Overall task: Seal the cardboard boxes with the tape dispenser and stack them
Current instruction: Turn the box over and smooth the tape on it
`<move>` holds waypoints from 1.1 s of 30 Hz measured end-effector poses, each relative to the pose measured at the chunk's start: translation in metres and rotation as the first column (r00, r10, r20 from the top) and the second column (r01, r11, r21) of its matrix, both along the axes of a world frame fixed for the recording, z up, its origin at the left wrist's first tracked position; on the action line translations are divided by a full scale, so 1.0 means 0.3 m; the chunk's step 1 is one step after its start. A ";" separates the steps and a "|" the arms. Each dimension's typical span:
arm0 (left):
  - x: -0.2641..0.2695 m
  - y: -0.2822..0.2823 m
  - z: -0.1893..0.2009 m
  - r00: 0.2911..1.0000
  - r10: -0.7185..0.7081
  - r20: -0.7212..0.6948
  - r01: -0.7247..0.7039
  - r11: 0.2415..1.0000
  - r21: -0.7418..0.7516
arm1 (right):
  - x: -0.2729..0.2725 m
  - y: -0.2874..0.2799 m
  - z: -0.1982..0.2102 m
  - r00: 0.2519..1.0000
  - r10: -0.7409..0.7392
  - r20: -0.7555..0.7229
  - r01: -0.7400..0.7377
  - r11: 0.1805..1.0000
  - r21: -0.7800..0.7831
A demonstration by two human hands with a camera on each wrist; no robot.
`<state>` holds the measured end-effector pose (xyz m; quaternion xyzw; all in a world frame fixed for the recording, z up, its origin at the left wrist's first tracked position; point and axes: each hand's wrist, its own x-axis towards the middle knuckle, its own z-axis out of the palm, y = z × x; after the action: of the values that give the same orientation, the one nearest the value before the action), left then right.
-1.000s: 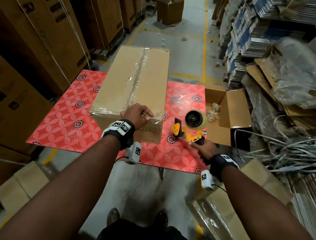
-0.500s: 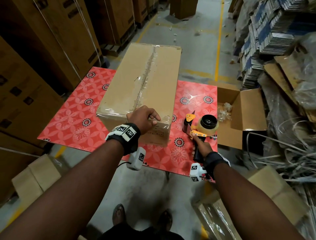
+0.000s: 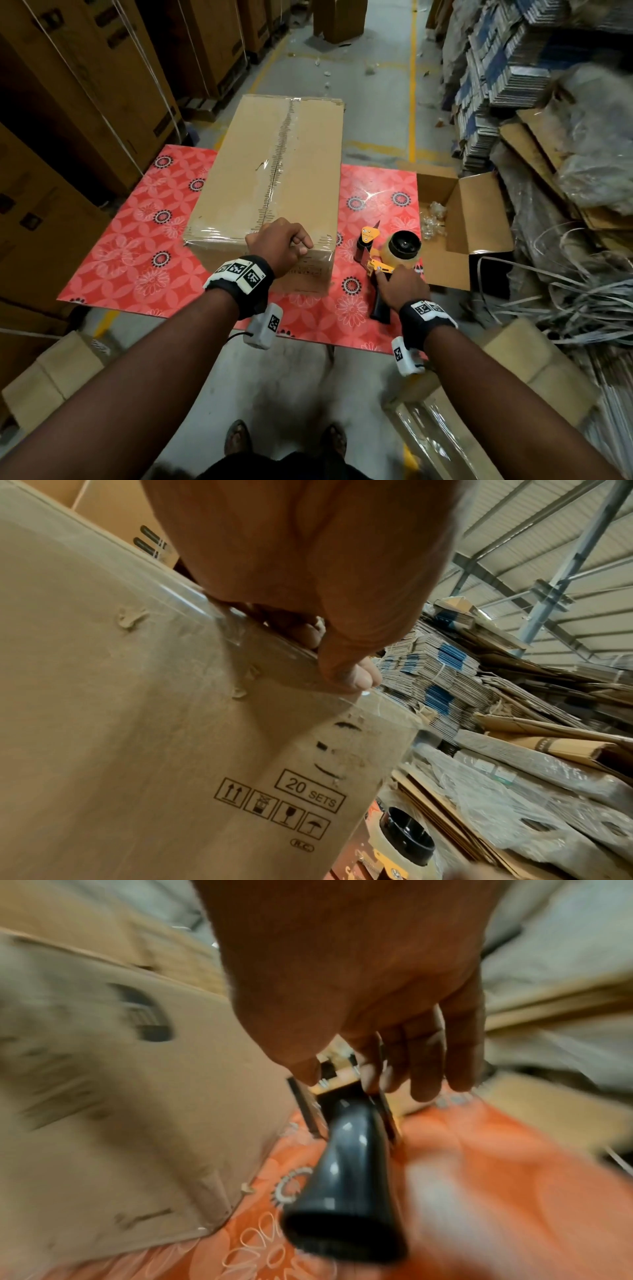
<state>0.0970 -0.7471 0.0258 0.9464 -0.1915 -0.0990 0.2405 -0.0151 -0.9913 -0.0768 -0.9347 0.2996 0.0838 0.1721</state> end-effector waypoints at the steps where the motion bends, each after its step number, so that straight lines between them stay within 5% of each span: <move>1: -0.001 0.000 0.004 1.000 -0.019 -0.007 0.019 1.000 0.003 | 0.004 0.016 0.016 0.994 0.042 0.104 -0.042 0.999 -0.005; 4: 0.007 0.009 0.001 0.994 -0.101 -0.031 0.100 0.995 -0.017 | 0.022 0.097 0.089 0.862 0.213 0.459 -0.259 0.965 0.039; 6: 0.016 0.018 -0.002 0.990 -0.134 -0.038 0.132 0.990 -0.041 | 0.043 0.148 0.147 0.731 0.358 0.581 -0.398 0.915 -0.064; 9: 0.016 0.031 0.013 0.986 -0.167 -0.027 0.165 0.984 -0.074 | 0.069 0.182 0.178 0.643 0.531 0.552 -0.493 0.838 -0.231; 13: 0.018 0.048 0.010 0.977 -0.211 -0.002 0.210 0.973 -0.092 | 0.069 0.183 0.149 0.599 0.587 0.544 -0.582 0.786 -0.208; 23: 0.047 0.126 0.003 0.963 -0.258 0.071 0.264 0.960 -0.093 | 0.090 0.236 0.182 0.582 0.503 0.639 -0.557 0.819 -0.137; 33: 0.079 0.182 -0.002 0.916 -0.362 0.175 0.378 0.924 -0.066 | 0.097 0.270 0.226 0.651 0.477 0.591 -0.511 0.851 -0.123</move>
<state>0.1209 -0.6926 0.0252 0.8849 -0.3904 -0.0572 0.2475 0.0141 -0.9104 -0.0089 -0.9522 -0.0389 -0.1655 0.2538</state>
